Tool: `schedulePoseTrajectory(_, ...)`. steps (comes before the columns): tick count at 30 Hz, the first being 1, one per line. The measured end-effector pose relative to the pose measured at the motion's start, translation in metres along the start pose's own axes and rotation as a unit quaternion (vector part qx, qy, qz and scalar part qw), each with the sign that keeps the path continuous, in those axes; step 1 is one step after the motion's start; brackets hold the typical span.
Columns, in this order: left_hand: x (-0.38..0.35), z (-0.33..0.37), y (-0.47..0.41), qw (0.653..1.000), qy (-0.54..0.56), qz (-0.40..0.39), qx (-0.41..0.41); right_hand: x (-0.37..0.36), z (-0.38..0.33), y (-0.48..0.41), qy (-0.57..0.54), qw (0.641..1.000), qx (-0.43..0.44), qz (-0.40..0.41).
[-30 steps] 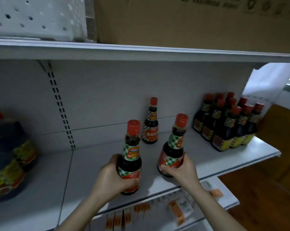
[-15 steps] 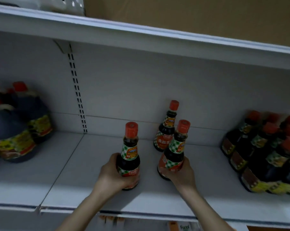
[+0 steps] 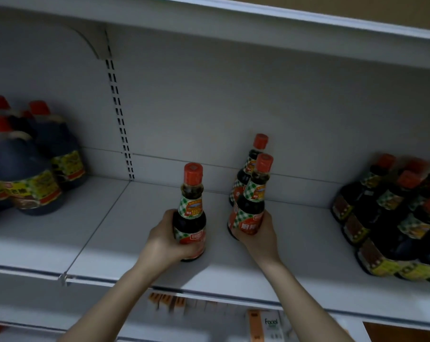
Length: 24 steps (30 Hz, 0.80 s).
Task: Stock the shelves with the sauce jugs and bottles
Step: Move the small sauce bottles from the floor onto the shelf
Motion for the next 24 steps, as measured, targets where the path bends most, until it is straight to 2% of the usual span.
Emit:
schedulePoseTrajectory(7, -0.001, -0.001, 0.000, 1.000, 0.002, -0.008, -0.002, -0.005, 0.001, -0.013, 0.006, 0.999, 0.028, 0.033)
schedulePoseTrajectory(12, -0.001, -0.002, 0.000, 1.000, 0.001, -0.009, -0.007, -0.011, 0.024, -0.011, 0.029, 0.999, 0.014, 0.011)
schedulePoseTrajectory(17, -0.001, -0.003, -0.001, 1.000, 0.002, -0.010, -0.005, -0.010, 0.031, -0.013, 0.046, 0.998, 0.009, 0.043)
schedulePoseTrajectory(24, -0.001, -0.005, -0.001, 1.000, 0.003, -0.011, 0.001, -0.013, 0.034, -0.014, 0.042, 0.998, 0.007, 0.036)
Point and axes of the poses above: each hand's wrist, its own y-axis away from the middle knuckle, its own x-axis out of the back of the hand, z = x × y, the point moved 8 cm from there along -y, towards the middle knuckle, and after that the axes turned 3 degrees about y, right-handed, at the moved point
